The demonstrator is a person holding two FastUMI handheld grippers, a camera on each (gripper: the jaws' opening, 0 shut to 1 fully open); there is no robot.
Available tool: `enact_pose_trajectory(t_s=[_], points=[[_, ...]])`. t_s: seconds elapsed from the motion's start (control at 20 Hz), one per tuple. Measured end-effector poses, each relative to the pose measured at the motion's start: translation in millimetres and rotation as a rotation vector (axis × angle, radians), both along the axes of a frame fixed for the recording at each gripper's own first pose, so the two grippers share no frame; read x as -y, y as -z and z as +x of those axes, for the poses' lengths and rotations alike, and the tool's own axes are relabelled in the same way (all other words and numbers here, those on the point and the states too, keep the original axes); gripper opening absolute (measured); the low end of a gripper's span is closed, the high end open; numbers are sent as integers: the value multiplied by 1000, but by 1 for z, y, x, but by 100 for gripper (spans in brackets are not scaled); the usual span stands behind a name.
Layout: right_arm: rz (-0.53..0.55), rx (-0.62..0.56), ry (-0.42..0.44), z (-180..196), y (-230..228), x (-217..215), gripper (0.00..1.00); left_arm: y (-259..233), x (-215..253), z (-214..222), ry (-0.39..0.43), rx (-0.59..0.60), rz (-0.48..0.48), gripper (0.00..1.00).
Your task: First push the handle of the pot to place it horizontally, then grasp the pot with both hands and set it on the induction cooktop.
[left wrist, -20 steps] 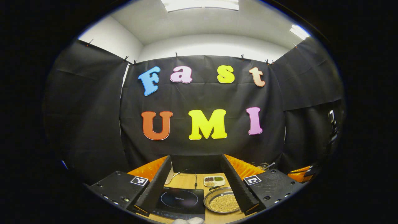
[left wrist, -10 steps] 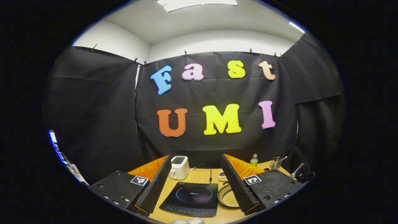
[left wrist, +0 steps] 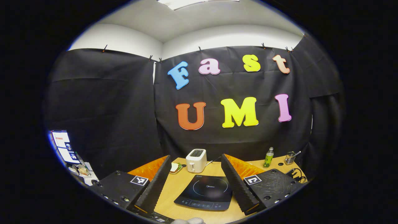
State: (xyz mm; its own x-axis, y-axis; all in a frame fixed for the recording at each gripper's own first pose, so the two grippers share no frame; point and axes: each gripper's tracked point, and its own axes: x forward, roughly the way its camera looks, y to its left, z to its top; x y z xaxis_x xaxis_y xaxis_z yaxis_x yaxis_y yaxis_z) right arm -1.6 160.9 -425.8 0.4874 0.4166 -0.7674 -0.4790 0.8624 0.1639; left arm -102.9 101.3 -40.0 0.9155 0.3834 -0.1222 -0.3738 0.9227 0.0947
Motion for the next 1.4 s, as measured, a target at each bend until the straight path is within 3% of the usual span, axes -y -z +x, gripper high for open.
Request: enact_pose_trajectory(t_s=[0.75, 1.4], points=[[8, -37, 43, 18, 2, 47, 4, 2, 30, 19, -18, -5, -5, 96], [14, -52, 8, 62, 2, 98, 4, 15, 70, 26, -133, -43, -9, 96]])
